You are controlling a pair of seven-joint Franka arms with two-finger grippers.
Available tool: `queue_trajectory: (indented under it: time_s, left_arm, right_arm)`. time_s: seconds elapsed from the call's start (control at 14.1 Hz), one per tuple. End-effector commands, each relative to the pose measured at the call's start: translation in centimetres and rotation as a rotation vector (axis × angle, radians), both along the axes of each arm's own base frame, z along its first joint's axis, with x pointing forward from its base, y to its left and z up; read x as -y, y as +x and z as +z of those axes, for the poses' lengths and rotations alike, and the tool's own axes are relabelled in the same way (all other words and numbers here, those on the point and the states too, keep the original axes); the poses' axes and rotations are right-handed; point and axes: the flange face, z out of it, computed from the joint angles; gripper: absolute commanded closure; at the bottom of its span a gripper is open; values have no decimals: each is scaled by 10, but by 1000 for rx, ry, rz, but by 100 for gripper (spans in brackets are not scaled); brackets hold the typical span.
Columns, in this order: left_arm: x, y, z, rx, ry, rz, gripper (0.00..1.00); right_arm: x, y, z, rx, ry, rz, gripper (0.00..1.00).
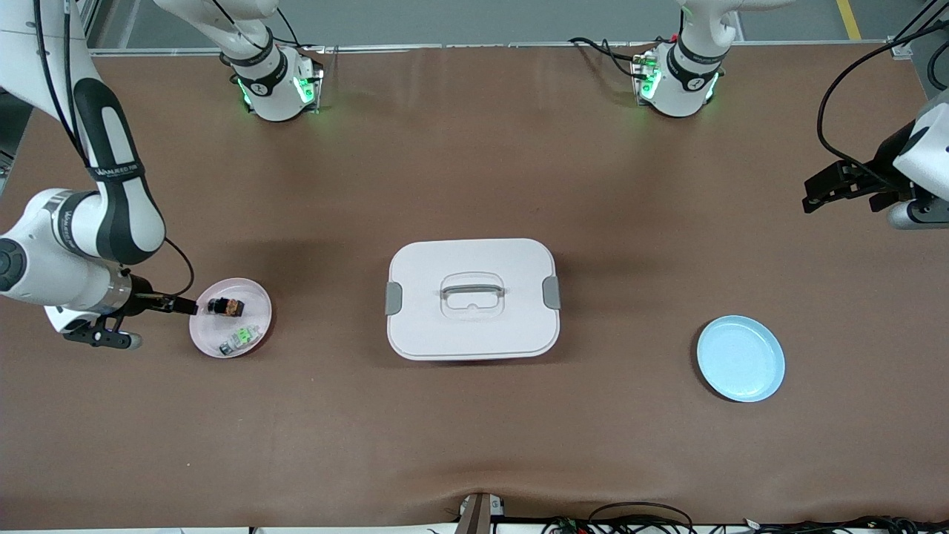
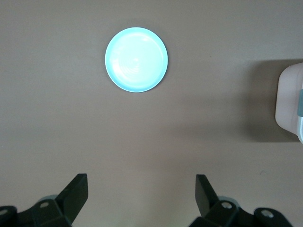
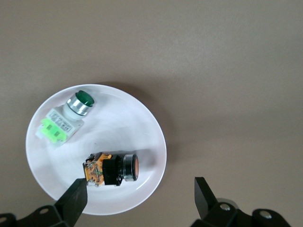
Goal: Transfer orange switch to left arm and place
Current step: 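Lower the right gripper and grasp the black-orange switch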
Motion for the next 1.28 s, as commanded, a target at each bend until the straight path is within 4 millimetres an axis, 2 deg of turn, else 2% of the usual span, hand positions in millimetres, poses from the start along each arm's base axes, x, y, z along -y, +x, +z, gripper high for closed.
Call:
queue_trajectory:
  time_s: [0.0, 0.14, 0.71, 0.92, 1.21]
  left_arm:
    - [-1, 0, 5, -6, -8, -18, 0]
    - [-1, 0, 5, -6, -6, -18, 0]
    - [0, 0, 5, -5, -8, -21, 0]
    - [-3, 0, 5, -5, -9, -18, 0]
    - [-3, 0, 6, -3, -6, -18, 0]
  right_arm:
    - [-8, -3, -11, 7, 8, -56, 0]
    - [-22, -8, -24, 12, 4, -62, 0]
    - [-24, -19, -45, -27, 7, -45, 0]
    - [-42, -16, -59, -38, 8, -17, 0]
    - [-43, -18, -66, -47, 8, -14, 0]
